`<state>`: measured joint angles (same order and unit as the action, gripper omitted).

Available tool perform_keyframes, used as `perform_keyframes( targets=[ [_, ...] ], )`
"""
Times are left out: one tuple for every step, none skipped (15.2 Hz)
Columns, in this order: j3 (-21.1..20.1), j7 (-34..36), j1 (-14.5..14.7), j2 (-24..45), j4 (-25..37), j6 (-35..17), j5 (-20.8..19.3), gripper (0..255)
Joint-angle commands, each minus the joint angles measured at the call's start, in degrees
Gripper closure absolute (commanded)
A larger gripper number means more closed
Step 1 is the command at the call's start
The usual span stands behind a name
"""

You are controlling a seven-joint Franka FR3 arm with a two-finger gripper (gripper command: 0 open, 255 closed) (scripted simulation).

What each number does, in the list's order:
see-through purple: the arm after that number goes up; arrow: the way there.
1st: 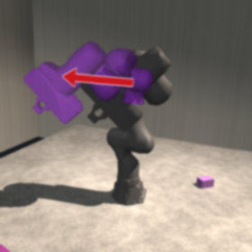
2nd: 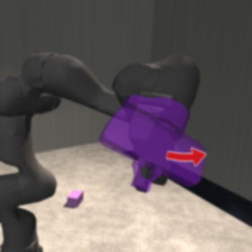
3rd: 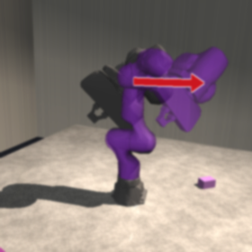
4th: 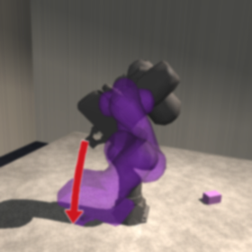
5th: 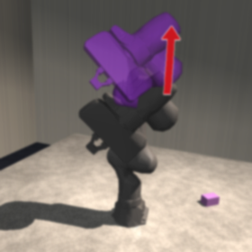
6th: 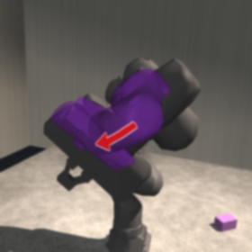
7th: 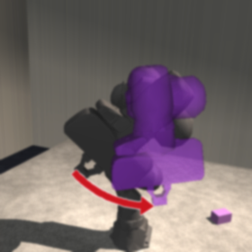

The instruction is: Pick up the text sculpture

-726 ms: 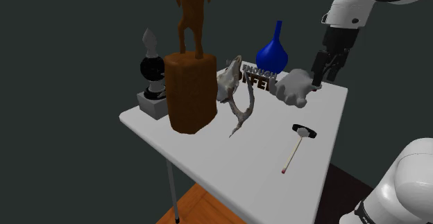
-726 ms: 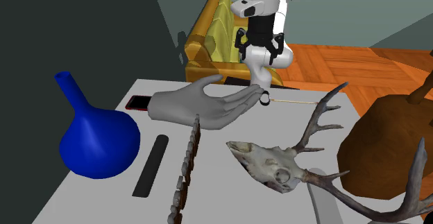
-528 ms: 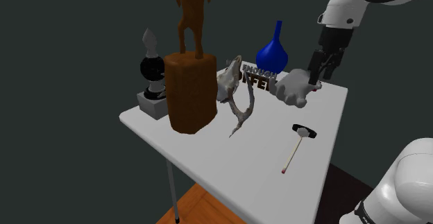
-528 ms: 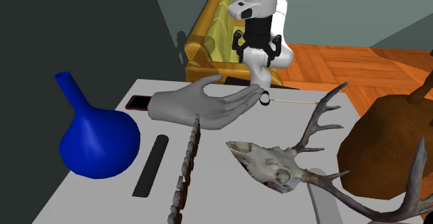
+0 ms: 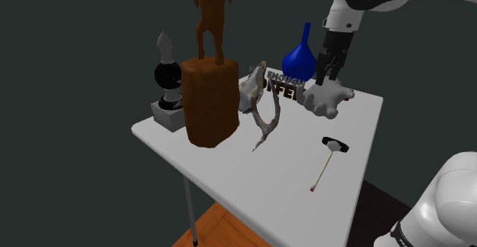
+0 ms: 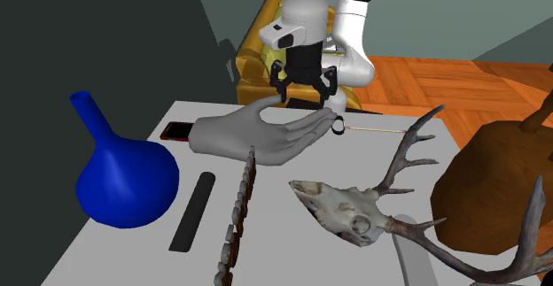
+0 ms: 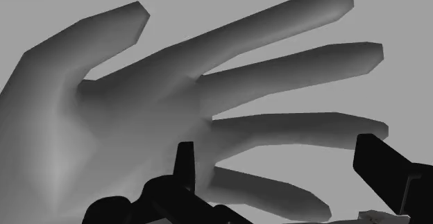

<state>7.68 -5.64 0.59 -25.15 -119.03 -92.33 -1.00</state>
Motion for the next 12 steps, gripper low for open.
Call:
perform_keyframes(
  targets=[
    [0.94, -2.08, 0.21, 3.96, 2.42, -1.69, 0.14, 0],
    [1.38, -3.13, 0.3, 6.12, 4.07, -2.26, 0.31, 0],
    [1.81, -4.17, 0.37, 8.29, 5.79, -2.76, 0.53, 0],
    [2.21, -5.22, 0.43, 10.48, 7.6, -3.19, 0.8, 0],
    [2.59, -6.26, 0.47, 12.69, 9.5, -3.54, 1.11, 0],
    [2.94, -7.3, 0.48, 14.93, 11.48, -3.83, 1.46, 0],
    [3.26, -8.33, 0.47, 17.19, 13.56, -4.03, 1.85, 0],
    [3.56, -9.36, 0.43, 19.47, 15.74, -4.15, 2.29, 0],
    [3.81, -10.37, 0.36, 21.78, 18.02, -4.19, 2.75, 0],
    [4.03, -11.37, 0.24, 24.12, 20.42, -4.15, 3.24, 0],
    [4.22, -12.35, 0.09, 26.5, 22.93, -4.02, 3.77, 0],
    [4.38, -13.3, -0.09, 28.92, 25.57, -3.79, 4.31, 0]
  ],
)
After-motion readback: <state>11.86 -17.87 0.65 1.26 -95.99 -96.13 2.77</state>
